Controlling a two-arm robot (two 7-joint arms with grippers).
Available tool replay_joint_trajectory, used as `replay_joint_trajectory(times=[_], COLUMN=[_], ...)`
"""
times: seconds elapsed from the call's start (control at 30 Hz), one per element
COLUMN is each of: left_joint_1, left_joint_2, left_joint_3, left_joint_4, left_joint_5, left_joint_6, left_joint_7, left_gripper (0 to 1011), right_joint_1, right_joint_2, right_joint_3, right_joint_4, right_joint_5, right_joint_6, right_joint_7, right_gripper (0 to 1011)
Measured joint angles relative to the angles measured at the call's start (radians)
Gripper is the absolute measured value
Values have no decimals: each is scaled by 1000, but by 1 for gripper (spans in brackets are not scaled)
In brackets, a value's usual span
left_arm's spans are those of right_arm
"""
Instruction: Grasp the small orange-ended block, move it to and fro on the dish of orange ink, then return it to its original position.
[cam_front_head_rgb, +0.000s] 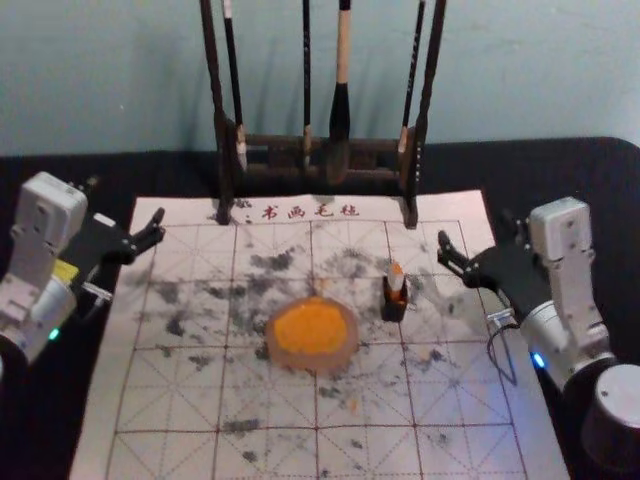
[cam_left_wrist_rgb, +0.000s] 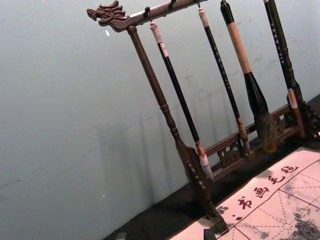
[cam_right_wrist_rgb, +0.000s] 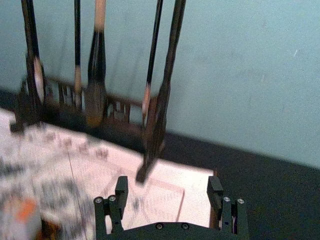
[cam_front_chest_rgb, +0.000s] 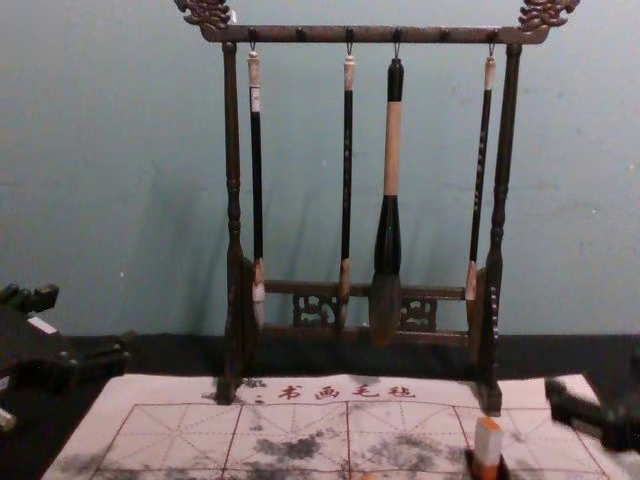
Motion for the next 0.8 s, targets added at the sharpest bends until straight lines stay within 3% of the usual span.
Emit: replay_joint_trajectory(times=[0.27,0.8], left_joint_1=[0,0], left_joint_2=[0,0], left_joint_3=[0,0], left_joint_4=[0,0], left_joint_5=[0,0], left_joint_6=[0,0], left_joint_7=[0,0], left_gripper=[1001,1001], right_joint_1=[9,8], right_joint_2=[6,6], right_joint_3=[-12,-11], right_joint_4=[85,79], right_joint_5=[-40,-43], right_joint_6=[35,29], right_joint_7=[42,34], right_gripper=[1000,1000])
